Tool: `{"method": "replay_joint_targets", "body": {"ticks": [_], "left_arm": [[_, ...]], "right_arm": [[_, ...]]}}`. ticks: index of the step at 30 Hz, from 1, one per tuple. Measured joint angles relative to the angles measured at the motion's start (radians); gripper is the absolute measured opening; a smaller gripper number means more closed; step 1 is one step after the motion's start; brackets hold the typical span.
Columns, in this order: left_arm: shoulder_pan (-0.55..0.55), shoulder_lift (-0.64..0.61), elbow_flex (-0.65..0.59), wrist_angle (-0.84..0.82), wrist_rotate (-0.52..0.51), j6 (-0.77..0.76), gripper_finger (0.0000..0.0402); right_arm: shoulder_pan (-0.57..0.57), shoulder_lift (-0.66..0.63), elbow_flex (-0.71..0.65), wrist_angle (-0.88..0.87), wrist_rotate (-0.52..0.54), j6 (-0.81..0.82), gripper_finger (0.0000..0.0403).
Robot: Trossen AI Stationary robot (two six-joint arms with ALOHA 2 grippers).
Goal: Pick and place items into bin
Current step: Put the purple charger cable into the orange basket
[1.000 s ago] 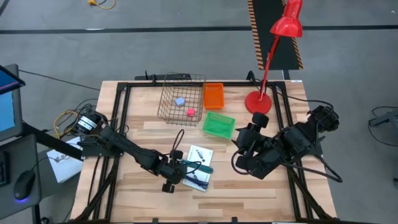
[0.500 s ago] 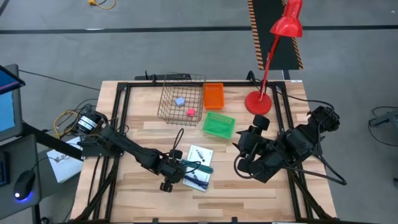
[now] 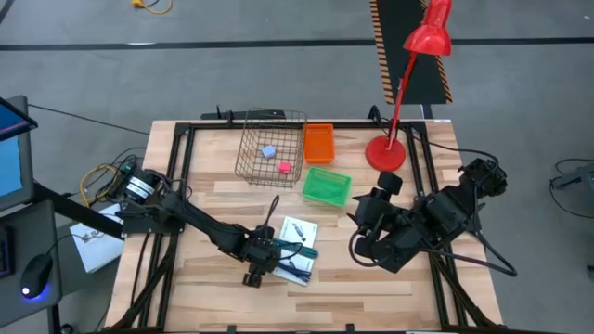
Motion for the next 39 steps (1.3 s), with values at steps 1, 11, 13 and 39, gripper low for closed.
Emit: {"method": "replay_joint_targets", "body": {"ticks": [1, 11, 13, 39], "left_arm": [[0.000, 0.000, 0.000, 0.001, 0.000, -0.001, 0.0147], [0.000, 0.005, 0.127, -0.153, 0.063, 0.025, 0.0016], [0.000, 0.005, 0.175, -0.211, 0.064, 0.037, 0.0019], [0.046, 0.002, 1.035, -1.180, -0.524, 0.116, 0.0015]], "right_arm": [[0.000, 0.000, 0.000, 0.000, 0.000, 0.000, 0.0175], [-0.001, 0.000, 0.000, 0.000, 0.001, -0.008, 0.0162], [-0.002, 0.000, 0.000, 0.000, 0.001, -0.009, 0.0159], [-0.107, 0.012, 0.000, 0.254, -0.238, -0.366, 0.0156]]}}
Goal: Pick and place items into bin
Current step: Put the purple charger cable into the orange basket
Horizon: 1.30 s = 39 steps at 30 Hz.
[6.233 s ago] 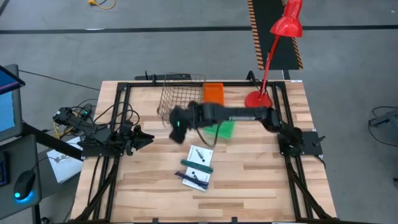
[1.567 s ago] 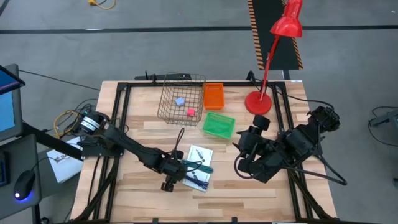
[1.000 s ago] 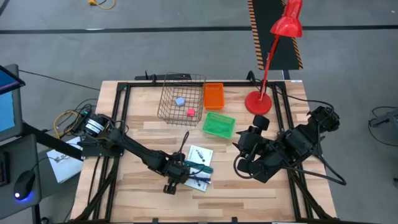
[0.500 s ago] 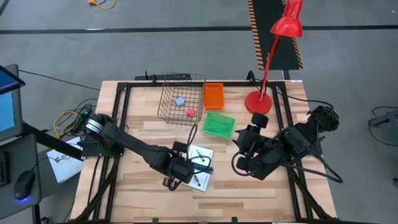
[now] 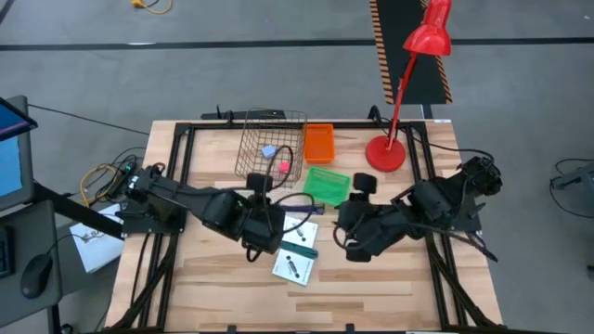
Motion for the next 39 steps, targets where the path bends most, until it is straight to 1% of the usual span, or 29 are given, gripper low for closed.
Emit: {"method": "replay_joint_targets", "body": {"ticks": [3, 8, 11, 15, 21, 24, 27, 28, 30, 33, 34, 39], "left_arm": [[0.016, 0.000, 0.028, 0.000, -0.011, 0.025, 0.0019], [0.043, 0.000, 0.034, 0.001, -0.014, 0.040, 0.0015], [0.051, 0.000, 0.034, 0.002, -0.015, 0.041, 0.0016], [0.052, 0.000, 0.034, 0.004, -0.015, 0.054, 0.0017], [0.053, 0.000, 0.034, 0.004, -0.013, 0.064, 0.0017], [0.053, 0.000, 0.034, 0.003, -0.014, 0.065, 0.0017], [0.054, 0.000, 0.034, 0.003, -0.016, 0.066, 0.0018], [0.054, 0.000, 0.034, 0.002, -0.017, 0.066, 0.0019], [0.053, 0.000, 0.034, 0.001, -0.018, 0.066, 0.0022], [0.053, 0.000, 0.034, 0.003, -0.024, 0.067, 0.0025], [0.053, 0.000, 0.034, 0.004, -0.028, 0.067, 0.0025], [0.053, 0.000, 0.034, -0.013, -0.032, 0.067, 0.0027]], "right_arm": [[-0.024, 0.024, 0.001, 0.074, -0.017, -0.081, 0.0194], [-0.058, 0.067, 0.001, 0.085, -0.020, -0.150, 0.0265], [-0.085, 0.104, 0.000, 0.077, 0.004, -0.180, 0.0293], [-0.127, 0.129, 0.000, 0.064, 0.034, -0.207, 0.0310], [-0.204, 0.142, -0.001, 0.065, 0.034, -0.227, 0.0305], [-0.242, 0.142, 0.000, 0.061, 0.031, -0.229, 0.0288], [-0.264, 0.139, 0.000, 0.049, 0.011, -0.229, 0.0242], [-0.269, 0.139, 0.000, 0.043, -0.005, -0.225, 0.0218], [-0.275, 0.139, 0.000, 0.032, -0.050, -0.219, 0.0155], [-0.280, 0.139, 0.000, 0.018, -0.121, -0.222, 0.0042], [-0.280, 0.139, 0.000, 0.014, -0.143, -0.222, 0.0027], [-0.277, 0.139, 0.001, -0.016, -0.153, -0.194, 0.0026]]}}
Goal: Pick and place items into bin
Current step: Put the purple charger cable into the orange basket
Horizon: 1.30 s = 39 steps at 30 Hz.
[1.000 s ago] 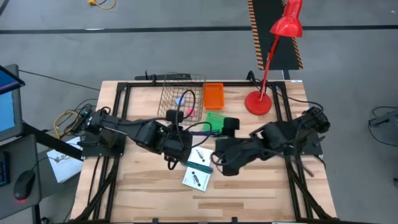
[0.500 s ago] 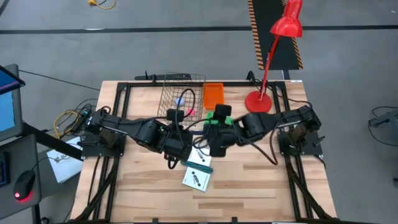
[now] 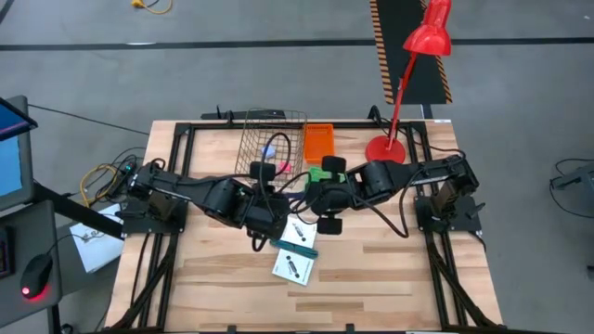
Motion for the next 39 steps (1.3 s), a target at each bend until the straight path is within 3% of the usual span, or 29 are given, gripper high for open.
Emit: {"method": "replay_joint_targets", "body": {"ticks": [7, 9, 14, 19, 27, 33, 39], "left_arm": [[0.000, 0.000, 0.000, 0.001, -0.002, -0.001, 0.0028], [-0.001, -0.006, -0.001, -0.064, 0.006, -0.001, 0.0027], [-0.002, -0.041, -0.001, -0.038, -0.002, -0.019, 0.0028], [-0.001, -0.113, -0.001, -0.025, -0.067, -0.094, 0.0028], [-0.001, -0.253, 0.000, -0.023, -0.156, -0.248, 0.0028], [-0.001, -0.339, 0.000, -0.020, -0.261, -0.259, 0.0029], [0.011, -0.394, 0.000, -0.019, -0.398, -0.166, 0.0029]], "right_arm": [[0.003, -0.023, 0.001, -0.045, 0.002, 0.003, 0.0026], [0.001, -0.039, -0.002, -0.123, 0.004, 0.002, 0.0026], [-0.019, -0.070, 0.000, -0.169, 0.057, 0.029, 0.0026], [-0.082, -0.093, 0.002, -0.198, 0.064, 0.018, 0.0026], [-0.304, -0.059, -0.002, -0.240, 0.104, -0.146, 0.0026], [-0.539, -0.027, -0.001, -0.239, 0.085, -0.089, 0.0025], [-0.721, 0.032, -0.019, -0.238, -0.115, 0.085, 0.0025]]}}
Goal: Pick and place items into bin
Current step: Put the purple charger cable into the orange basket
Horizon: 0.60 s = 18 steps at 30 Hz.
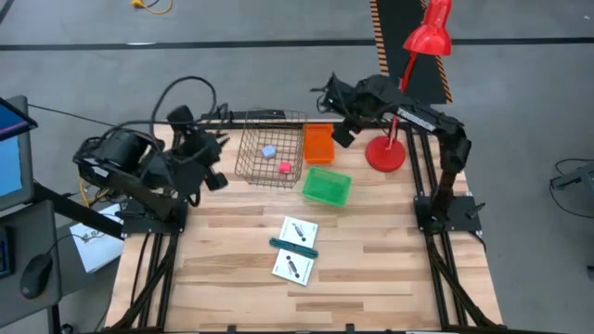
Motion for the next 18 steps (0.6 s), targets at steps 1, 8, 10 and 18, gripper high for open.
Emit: {"method": "replay_joint_targets", "body": {"ticks": [1, 8, 10, 18], "left_arm": [[0.005, -0.006, 0.000, 0.000, -0.015, 0.021, 0.0029], [0.047, -0.021, 0.000, 0.000, -0.041, 0.188, 0.0029], [0.059, -0.021, 0.000, 0.000, -0.040, 0.238, 0.0029], [0.107, -0.021, 0.000, 0.001, -0.040, 0.357, 0.0029]], "right_arm": [[-0.024, 0.013, -0.006, 0.003, -0.050, 0.024, 0.0025], [-0.067, 0.143, -0.015, 0.008, -0.234, 0.106, 0.0025], [-0.063, 0.175, -0.014, -0.001, -0.254, 0.129, 0.0025], [-0.054, 0.276, -0.013, 0.000, -0.317, 0.201, 0.0025]]}}
